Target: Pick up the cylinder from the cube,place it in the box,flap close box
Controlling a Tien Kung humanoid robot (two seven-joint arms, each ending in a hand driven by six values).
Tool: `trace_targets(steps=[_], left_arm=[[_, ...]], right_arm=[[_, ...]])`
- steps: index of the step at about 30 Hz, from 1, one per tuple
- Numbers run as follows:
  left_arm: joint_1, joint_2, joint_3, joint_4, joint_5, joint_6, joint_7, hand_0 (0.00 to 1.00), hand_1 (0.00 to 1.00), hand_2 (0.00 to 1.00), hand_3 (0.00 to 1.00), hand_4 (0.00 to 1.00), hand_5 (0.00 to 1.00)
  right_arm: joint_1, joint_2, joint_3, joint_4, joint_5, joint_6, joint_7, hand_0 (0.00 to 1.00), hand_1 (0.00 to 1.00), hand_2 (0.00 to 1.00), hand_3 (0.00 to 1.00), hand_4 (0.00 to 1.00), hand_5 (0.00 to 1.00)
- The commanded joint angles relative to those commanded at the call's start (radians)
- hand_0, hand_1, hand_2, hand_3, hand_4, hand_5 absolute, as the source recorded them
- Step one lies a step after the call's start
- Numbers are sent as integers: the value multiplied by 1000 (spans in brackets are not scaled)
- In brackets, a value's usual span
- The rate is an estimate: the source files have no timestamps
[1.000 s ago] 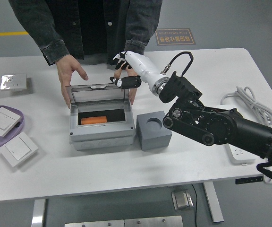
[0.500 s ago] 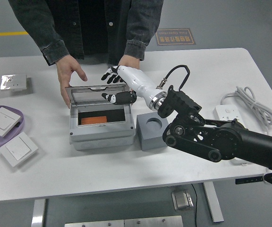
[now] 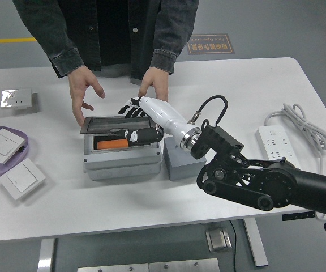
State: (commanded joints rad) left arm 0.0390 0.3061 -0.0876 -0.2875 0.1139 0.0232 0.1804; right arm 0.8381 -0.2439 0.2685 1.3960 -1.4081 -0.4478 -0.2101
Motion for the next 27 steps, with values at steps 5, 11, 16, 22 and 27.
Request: trace_targets(steps=[5,11,16,22,27], left_arm=[[4,-1,-14,1,13,0,6,635,605,557,640,717,241],[11,-8,-25,2,29,2,15,635,605,556,640,717,241],[9,-9,-27,2,31,3,16,635,605,555,638,717,243],[6,-17,-25,2,30,4,15,635,605,555,638,716,243],[10,-25,-24,2,31,8,11,635,605,556,638,716,242]], right_arm=[[-46,-22,37,73,-35,21,-37,598,614,608,648,739,291],[-115,-71,162,139,-158,89,-100,590,611,608,647,733,295],[-158,-111,284,138,-246,134,-121,577,618,617,651,710,273],[-200,-125,416,118,-270,148,-121,597,625,623,657,697,264],[-255,-104,530,134,-241,172,-142,603,617,623,655,694,265]])
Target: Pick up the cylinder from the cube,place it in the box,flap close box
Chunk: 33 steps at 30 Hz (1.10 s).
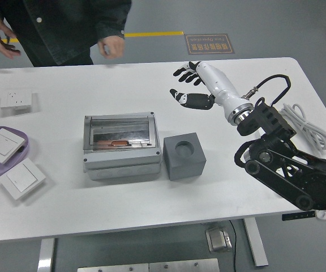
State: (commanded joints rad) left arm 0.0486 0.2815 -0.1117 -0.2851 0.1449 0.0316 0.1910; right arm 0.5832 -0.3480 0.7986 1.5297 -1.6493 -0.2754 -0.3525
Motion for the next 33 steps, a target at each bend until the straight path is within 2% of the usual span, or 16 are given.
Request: trace_targets(steps=[6,14,15,28,33], left_arm=[[4,-1,-1,1,1,5,-5,635,605,556,638,716,242],[-4,-3,-2,0,-2,0,-5,635,604,556,638,715,244],[-5,-2,-2,0,-2,-1,-5,635,604,557,638,715,244],[-13,11,12,-3,-22,-10,-12,635,601,557,639,715,243],[-13,25,24,-3,-44,-13,-18,635,602,558,639,715,243]], right_arm=[[-35,-10,135,1,11,-61,48,602,617,622,652,688,265],[-70,-23,185,-34,25,-113,111,604,617,621,652,684,263],[-75,-23,187,-36,26,-115,114,582,597,607,644,679,260],[-201,-45,245,-41,53,-129,146,568,575,596,637,673,267],[-263,-39,287,-30,71,-143,160,565,571,592,637,672,276]])
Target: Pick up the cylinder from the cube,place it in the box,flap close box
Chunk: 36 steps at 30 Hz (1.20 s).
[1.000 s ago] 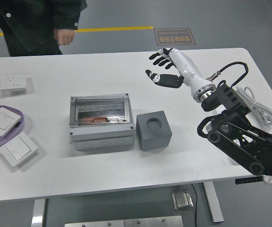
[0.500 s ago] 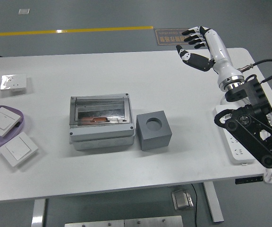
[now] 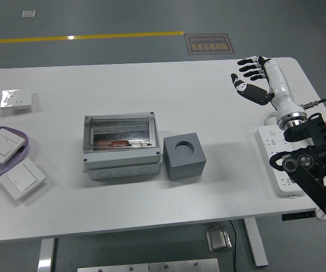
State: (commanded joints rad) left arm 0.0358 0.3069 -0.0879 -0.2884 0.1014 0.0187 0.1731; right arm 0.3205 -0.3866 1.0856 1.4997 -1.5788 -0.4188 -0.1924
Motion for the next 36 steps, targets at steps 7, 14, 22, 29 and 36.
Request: trace_targets(steps=[7,14,22,29,36], left_arm=[[4,21,28,-3,-42,-4,-13,635,601,559,639,715,244],[-4,24,32,-4,-37,-4,-14,635,602,560,639,716,243],[0,18,14,-2,-11,0,-5,635,601,560,639,716,243],[4,8,21,-1,-23,0,-9,635,601,560,641,716,243],[16,7,30,-3,-39,1,-14,635,602,561,641,718,245]], right_arm=[[-60,20,27,17,22,-16,26,562,563,587,637,669,282],[-65,20,25,27,42,-23,47,563,563,588,639,652,262],[-87,4,48,31,55,-20,60,564,560,586,640,643,257],[-100,-5,74,42,60,-17,69,564,549,584,637,641,260],[-115,-5,103,49,72,-19,85,558,539,578,640,616,274]])
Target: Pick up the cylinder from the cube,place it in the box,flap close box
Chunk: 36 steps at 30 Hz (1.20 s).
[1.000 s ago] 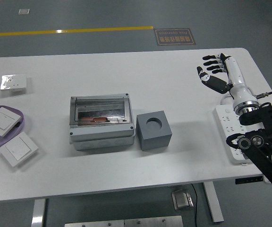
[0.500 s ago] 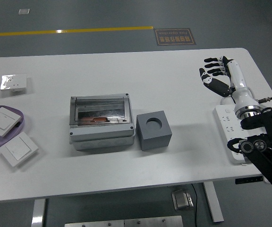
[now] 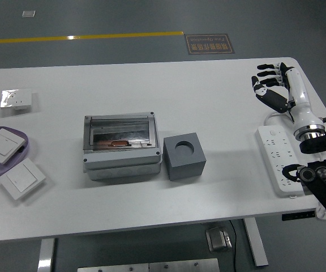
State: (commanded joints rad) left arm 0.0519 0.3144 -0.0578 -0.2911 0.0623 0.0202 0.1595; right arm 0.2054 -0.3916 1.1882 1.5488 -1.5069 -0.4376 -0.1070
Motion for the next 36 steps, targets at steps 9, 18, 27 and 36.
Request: trace_targets(steps=[9,18,27,36], left_arm=[[-7,-1,-18,4,12,-1,6,635,602,561,641,717,243],[-25,-1,44,-3,-42,0,-36,635,602,561,641,717,243],[-28,-15,49,-1,-45,5,-34,635,602,561,641,717,243],[-29,-18,48,1,-48,4,-32,635,602,561,645,716,242]], right_arm=[[13,18,11,-14,-18,6,0,557,543,578,639,613,273],[14,19,6,-32,25,-23,24,561,542,581,640,604,267],[4,19,17,-38,39,-58,58,558,570,591,645,602,273],[-16,20,21,-43,34,-45,43,566,589,601,647,599,278]])
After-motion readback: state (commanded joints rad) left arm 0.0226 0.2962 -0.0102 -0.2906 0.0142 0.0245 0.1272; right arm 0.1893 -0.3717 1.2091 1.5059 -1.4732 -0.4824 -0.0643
